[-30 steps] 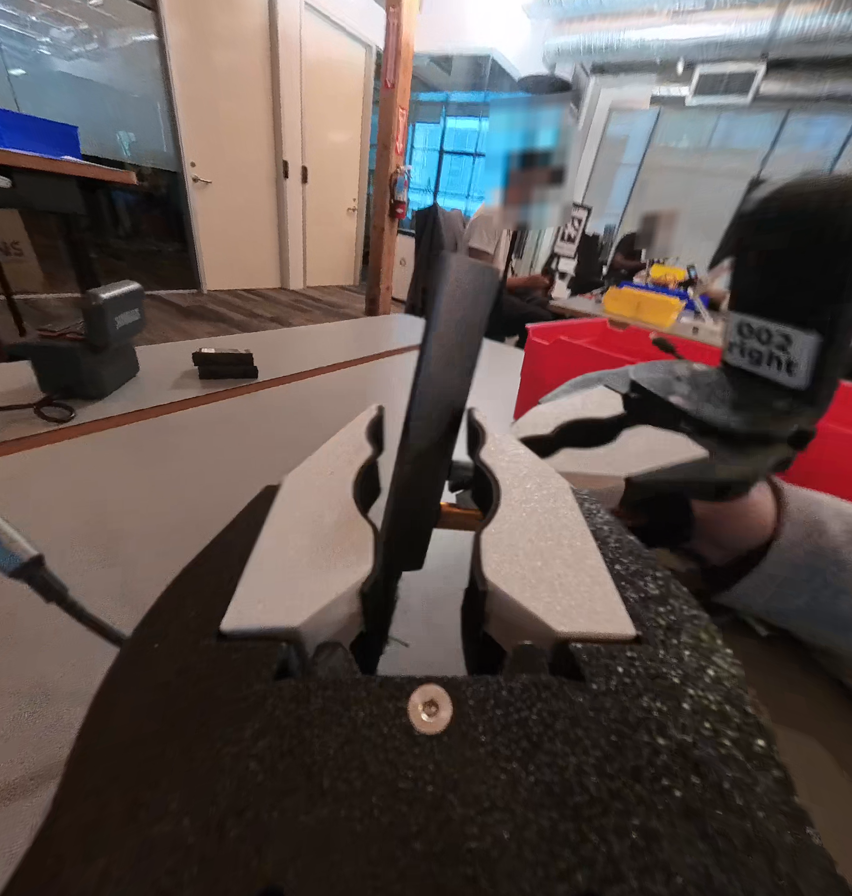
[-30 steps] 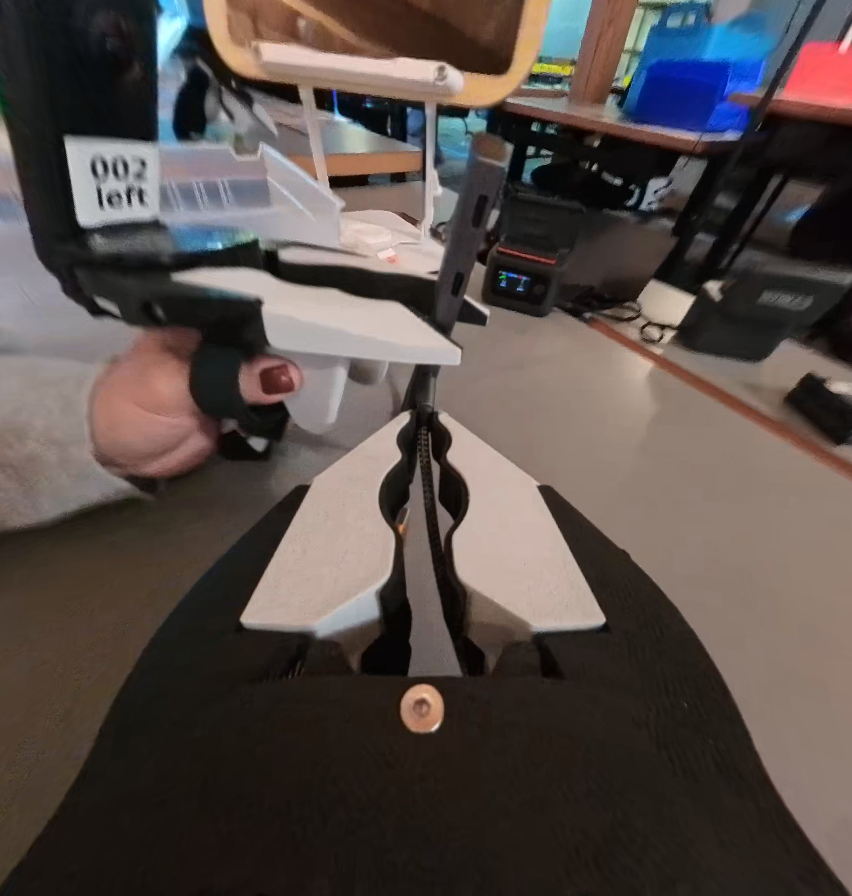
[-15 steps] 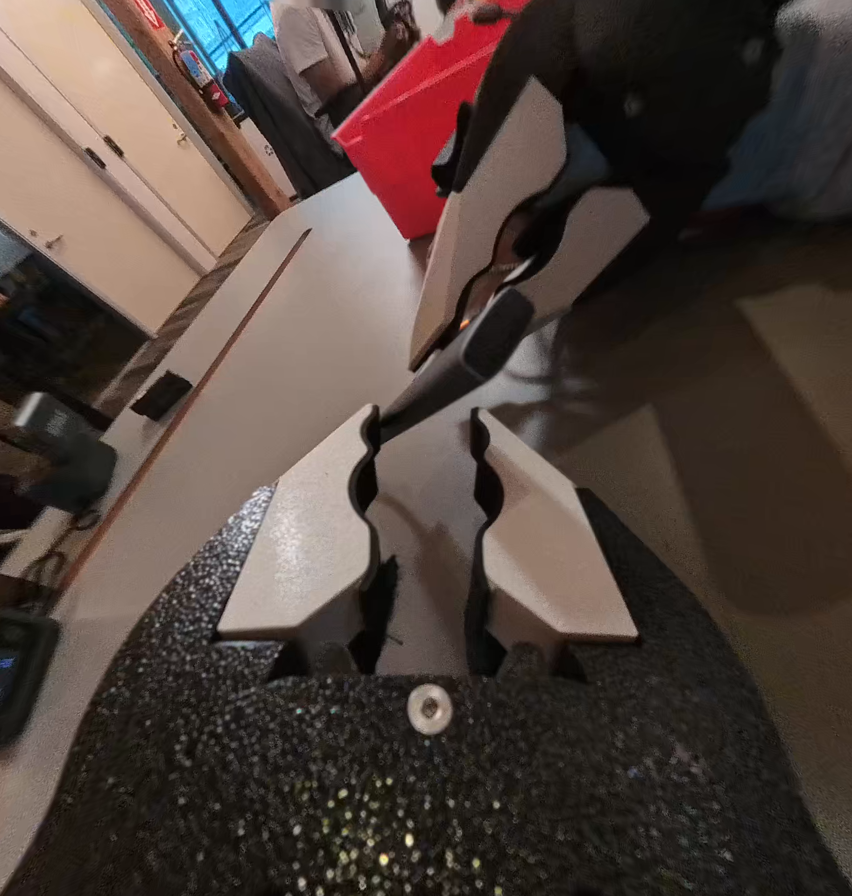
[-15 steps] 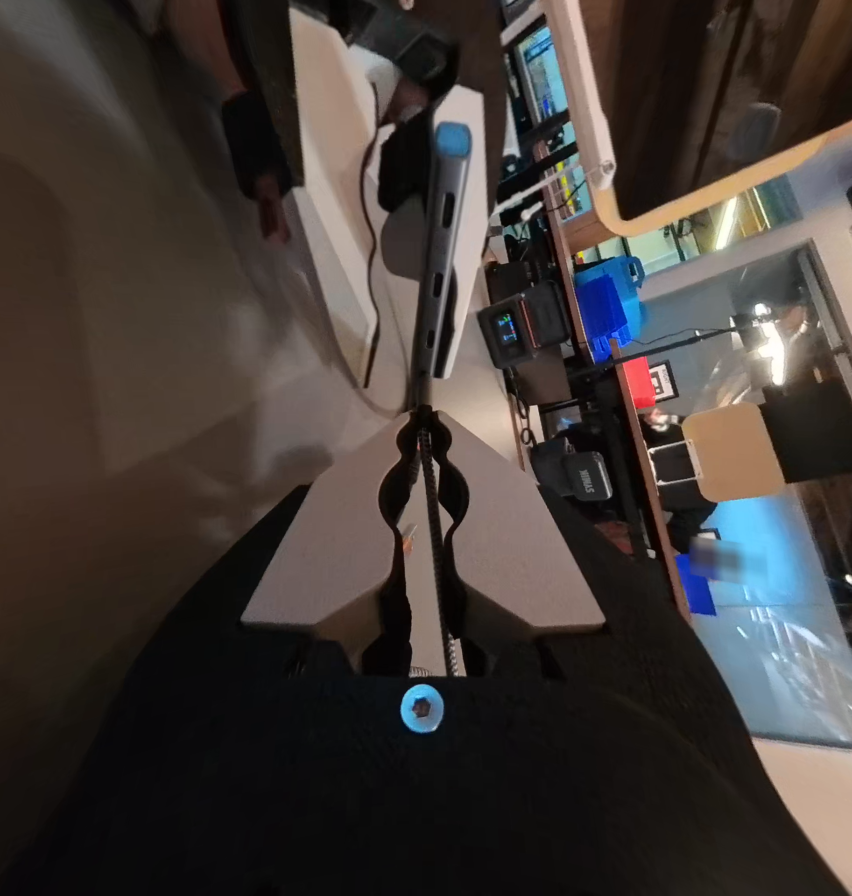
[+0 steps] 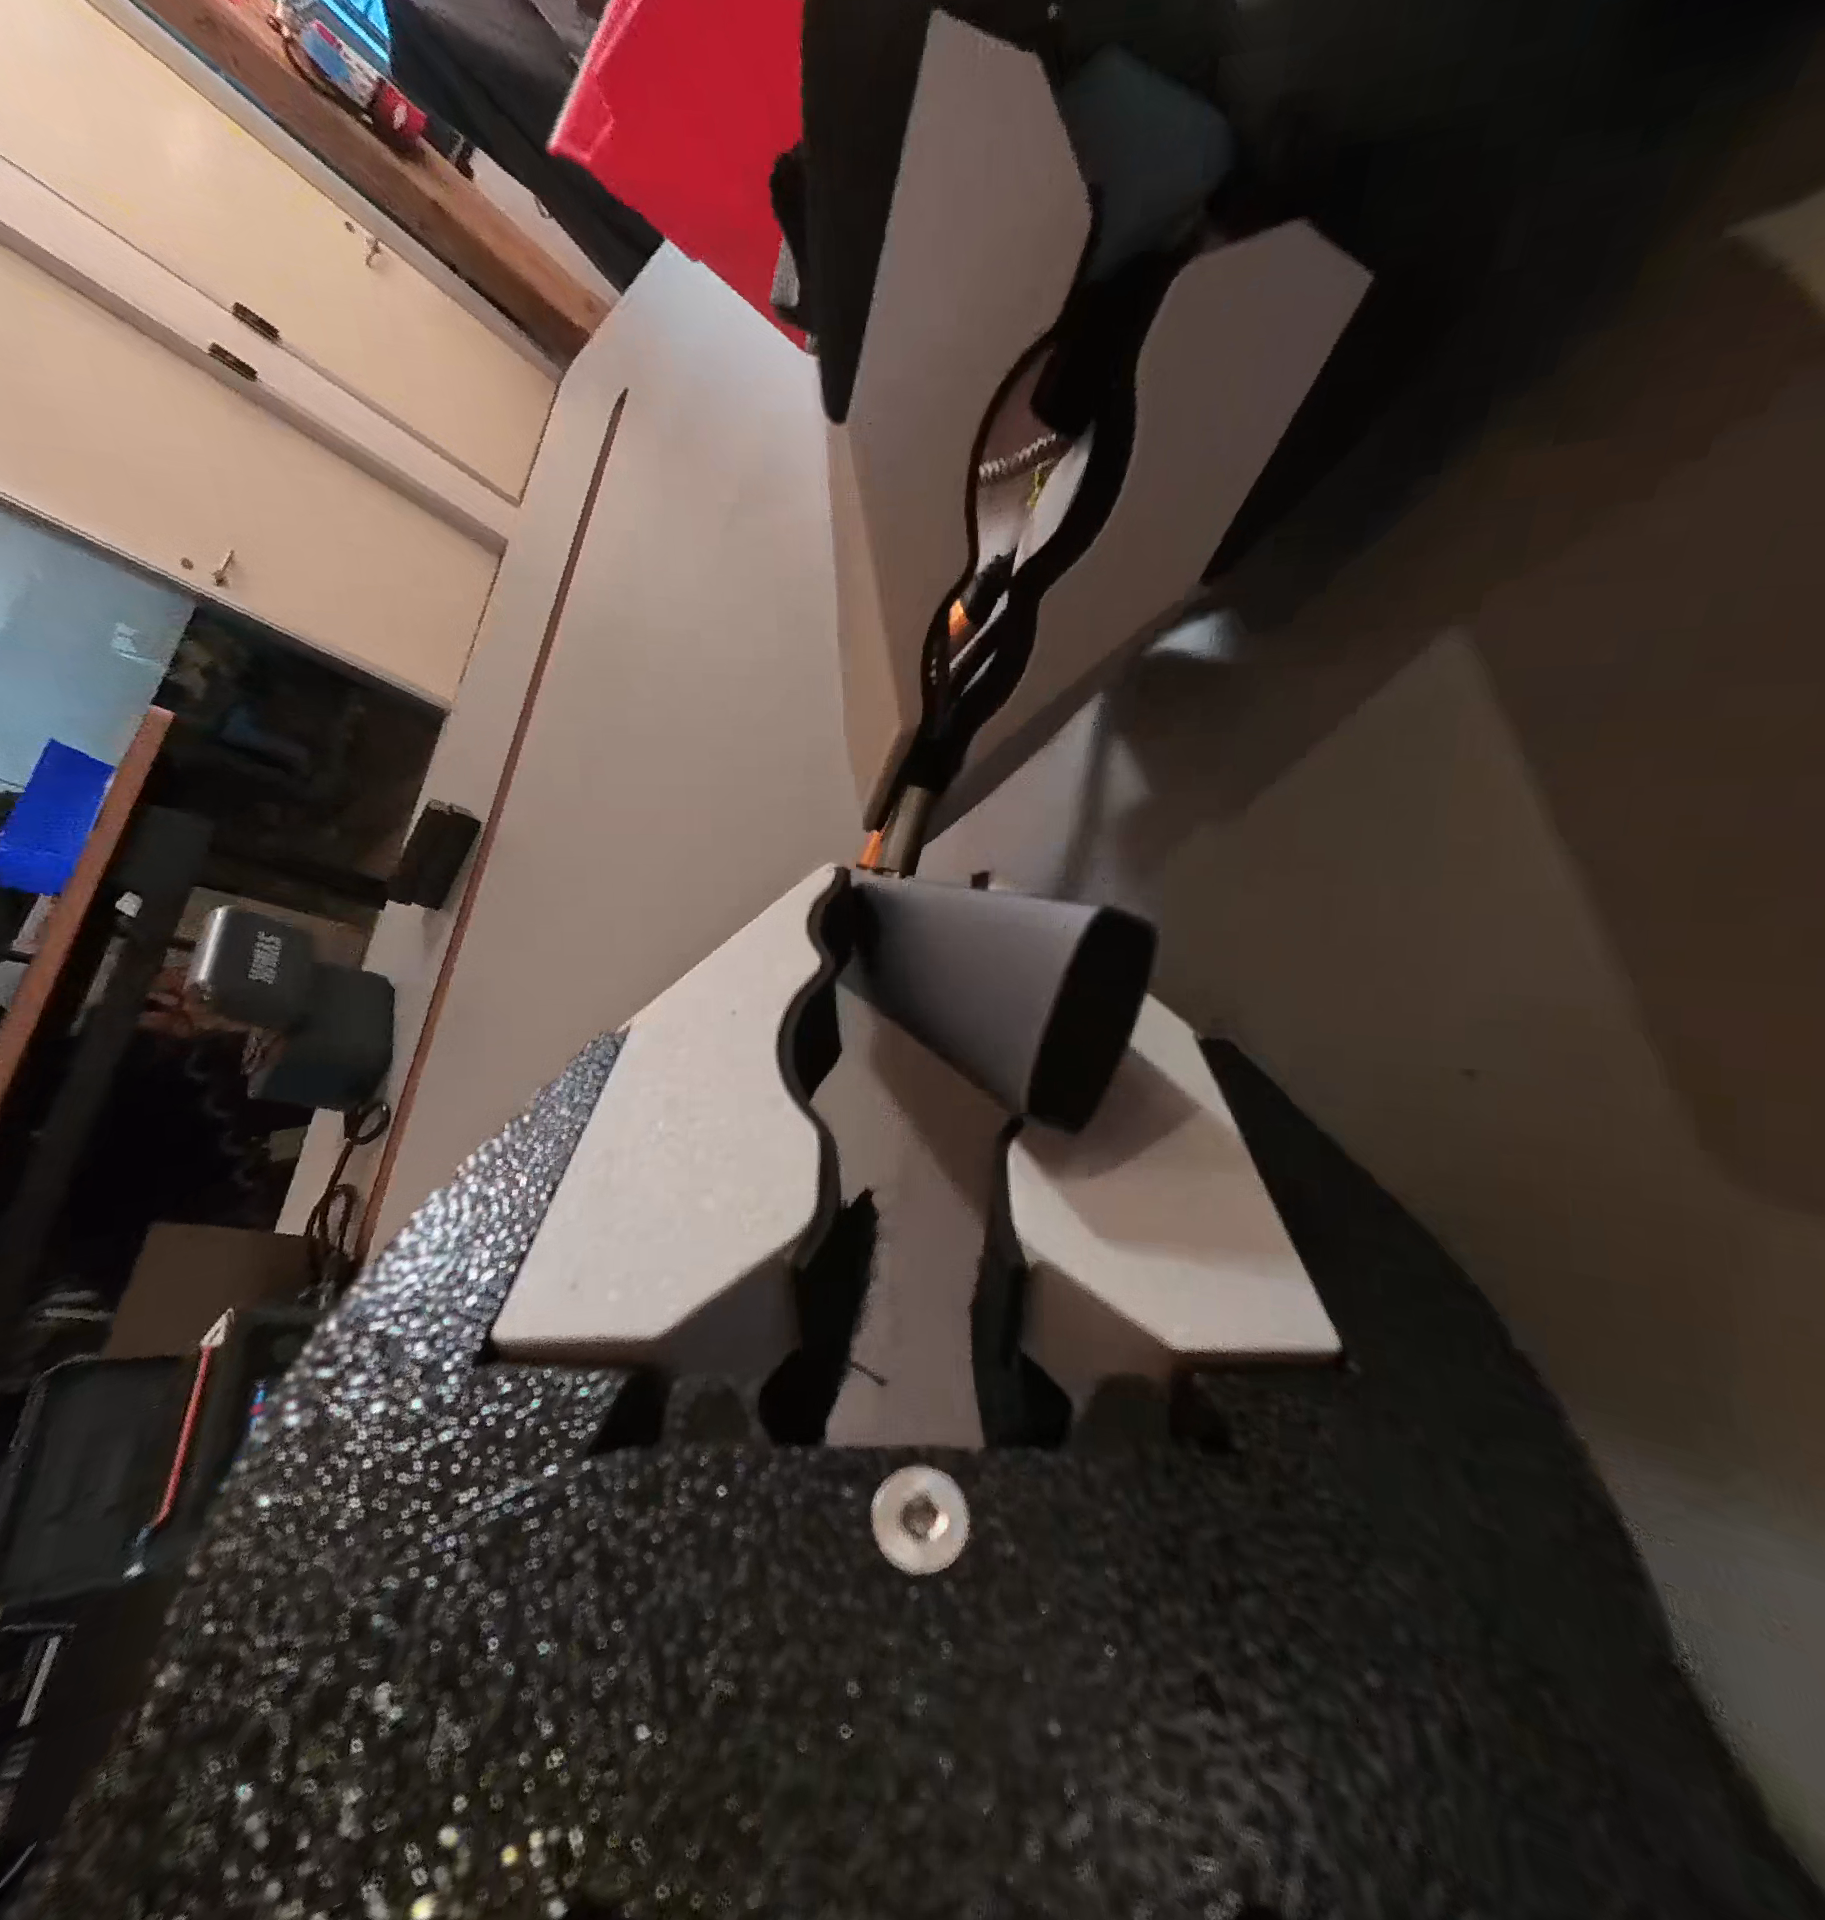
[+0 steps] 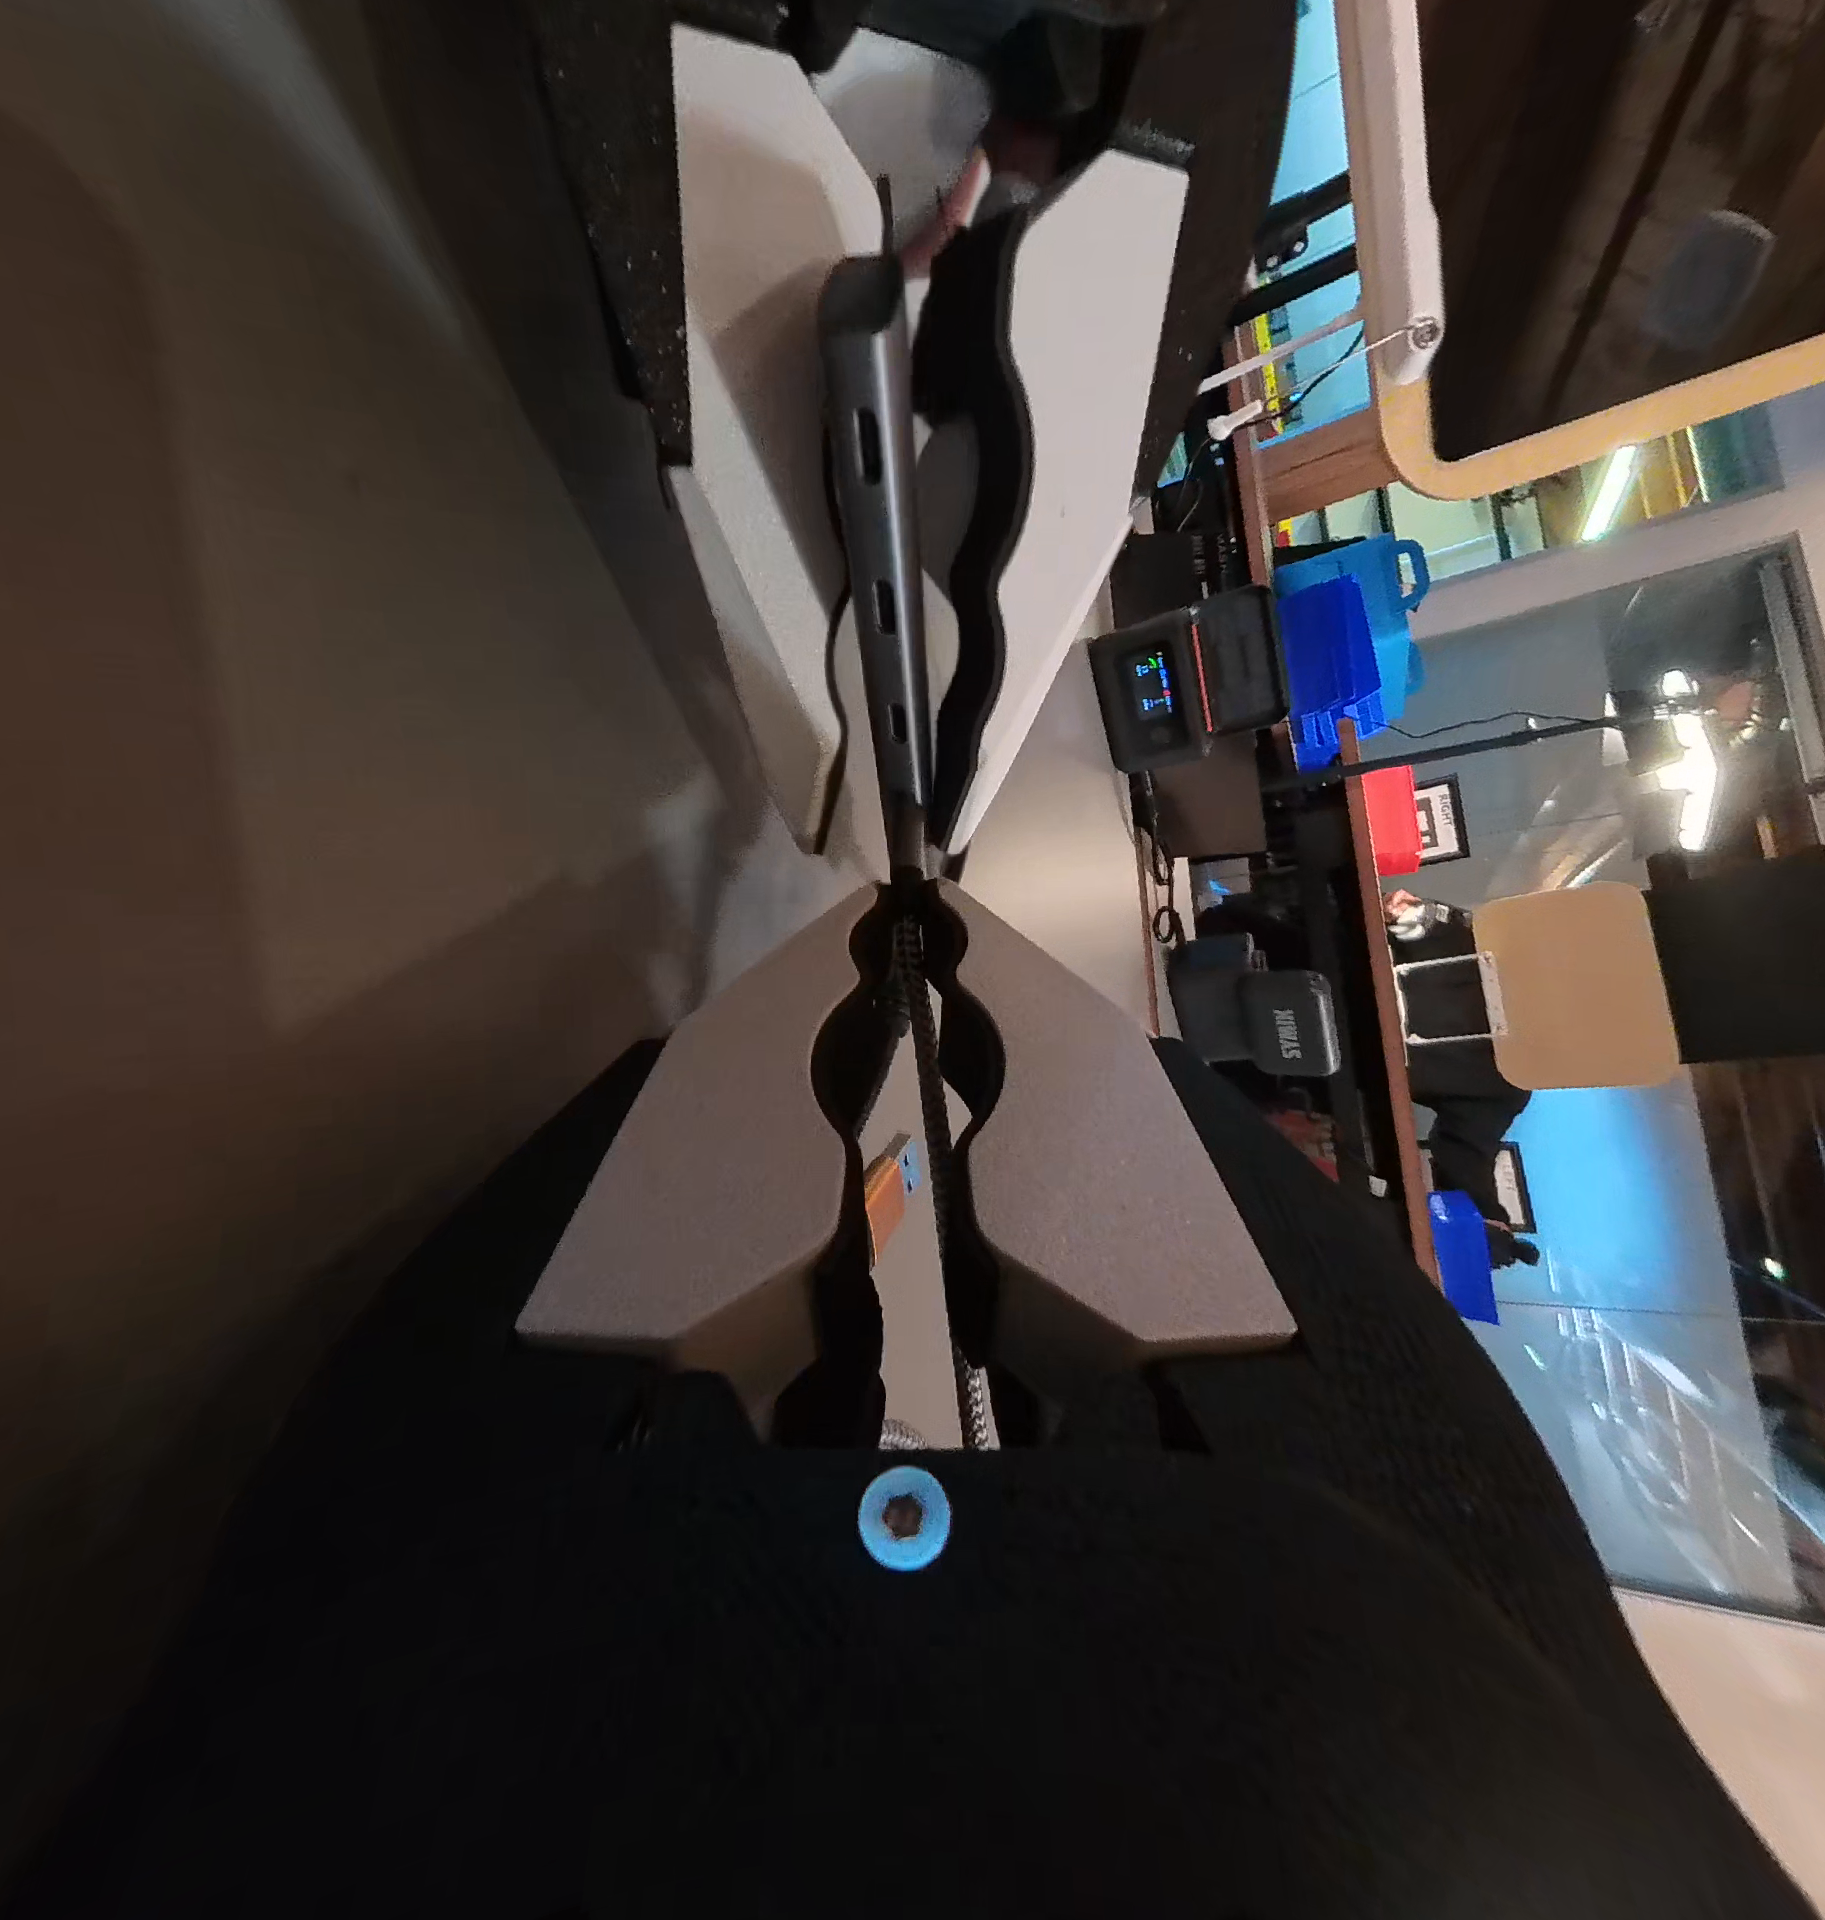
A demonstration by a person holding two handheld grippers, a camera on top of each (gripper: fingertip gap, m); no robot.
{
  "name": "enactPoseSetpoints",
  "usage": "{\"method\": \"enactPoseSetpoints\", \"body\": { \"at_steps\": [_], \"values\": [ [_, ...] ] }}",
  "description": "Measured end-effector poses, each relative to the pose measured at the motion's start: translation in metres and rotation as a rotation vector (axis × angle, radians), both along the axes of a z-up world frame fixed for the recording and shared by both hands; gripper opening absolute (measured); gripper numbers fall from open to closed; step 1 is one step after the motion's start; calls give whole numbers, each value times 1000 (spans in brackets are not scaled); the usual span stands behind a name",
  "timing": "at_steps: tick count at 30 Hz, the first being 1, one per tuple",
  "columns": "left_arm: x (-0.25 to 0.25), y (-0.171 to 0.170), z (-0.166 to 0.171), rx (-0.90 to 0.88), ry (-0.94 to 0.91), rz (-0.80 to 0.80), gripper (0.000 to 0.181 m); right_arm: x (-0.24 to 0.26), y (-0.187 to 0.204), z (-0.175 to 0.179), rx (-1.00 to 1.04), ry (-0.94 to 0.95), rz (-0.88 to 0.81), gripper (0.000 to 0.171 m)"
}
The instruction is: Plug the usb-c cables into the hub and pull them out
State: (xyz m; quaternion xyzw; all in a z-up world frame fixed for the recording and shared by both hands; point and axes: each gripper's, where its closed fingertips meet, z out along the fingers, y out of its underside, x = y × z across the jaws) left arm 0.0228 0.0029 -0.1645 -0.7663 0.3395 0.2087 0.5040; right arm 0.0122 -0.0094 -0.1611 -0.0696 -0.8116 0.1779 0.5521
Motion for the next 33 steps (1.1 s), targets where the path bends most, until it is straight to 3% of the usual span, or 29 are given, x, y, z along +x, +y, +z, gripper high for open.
{"method": "enactPoseSetpoints", "body": {
  "at_steps": [4, 10, 14, 20, 24, 29, 33],
  "values": [
    [-8, -6, -3, -17, 64, 26, 26, 1, 0, 1, -32, 1, 0, 3],
    [-10, -7, 1, 9, 57, 44, 15, 0, -3, 0, -53, -15, -4, 3],
    [-4, -7, -6, -31, -50, 23, 19, -2, -3, -10, -53, -67, -40, 10],
    [-7, -1, -4, -20, 118, 121, 14, -4, -2, -4, 48, 1, -89, 11],
    [-10, 1, -4, -21, 129, 147, 13, -5, 3, -4, 143, 21, -150, 4],
    [-5, 1, -10, -37, 144, 99, 23, -6, 4, -7, 166, 13, -167, 4],
    [-8, 4, -9, -21, 240, 105, 15, -8, 4, -7, 169, 26, -167, 4]
  ]
}}
